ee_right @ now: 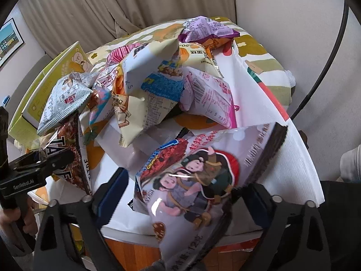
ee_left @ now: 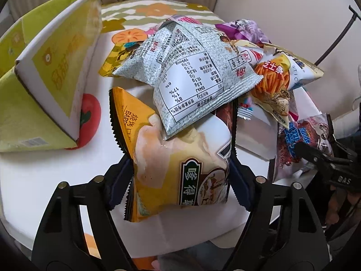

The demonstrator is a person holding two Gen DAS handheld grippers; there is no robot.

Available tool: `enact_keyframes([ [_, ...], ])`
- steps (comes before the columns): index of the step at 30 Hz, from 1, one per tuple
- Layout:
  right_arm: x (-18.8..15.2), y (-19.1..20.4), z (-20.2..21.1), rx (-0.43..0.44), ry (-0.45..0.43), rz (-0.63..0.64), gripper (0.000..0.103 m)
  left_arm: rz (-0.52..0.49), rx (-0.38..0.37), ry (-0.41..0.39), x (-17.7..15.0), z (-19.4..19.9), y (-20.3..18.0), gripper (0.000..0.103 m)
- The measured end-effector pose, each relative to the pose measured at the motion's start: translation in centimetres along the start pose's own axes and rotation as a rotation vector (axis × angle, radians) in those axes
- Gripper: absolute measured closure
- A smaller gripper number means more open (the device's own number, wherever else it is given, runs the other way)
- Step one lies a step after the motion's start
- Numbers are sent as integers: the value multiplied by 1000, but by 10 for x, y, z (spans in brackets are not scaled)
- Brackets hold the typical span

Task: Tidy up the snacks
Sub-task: 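Grasp the yellow chip bag with the left tool while the right tool grasps the cartoon-printed bag, then carry both bags into the yellow-green box and open both tools to drop them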

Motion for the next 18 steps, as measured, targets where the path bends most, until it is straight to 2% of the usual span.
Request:
enact_keyframes([
  [2,2,-1,0,4,-6,-8,21,-2,9,-1,-1,2,0,28],
  [7,1,1,2,-33,-2,26,40,9,9,-6,-1,12,2,28],
  [18,4,5,24,-35,-7,33,43,16,4,-53,5,53,-4,28],
])
Point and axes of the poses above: each gripper's, at about its wrist camera, not at the fingertips, and z roughly against the way its jaws point, y to its left, x to its top, the point moved 10 cm from there along -z, roughly the way its jaws point, and after that the axes turned 3 degrees about -z, right-handed, at the moved point
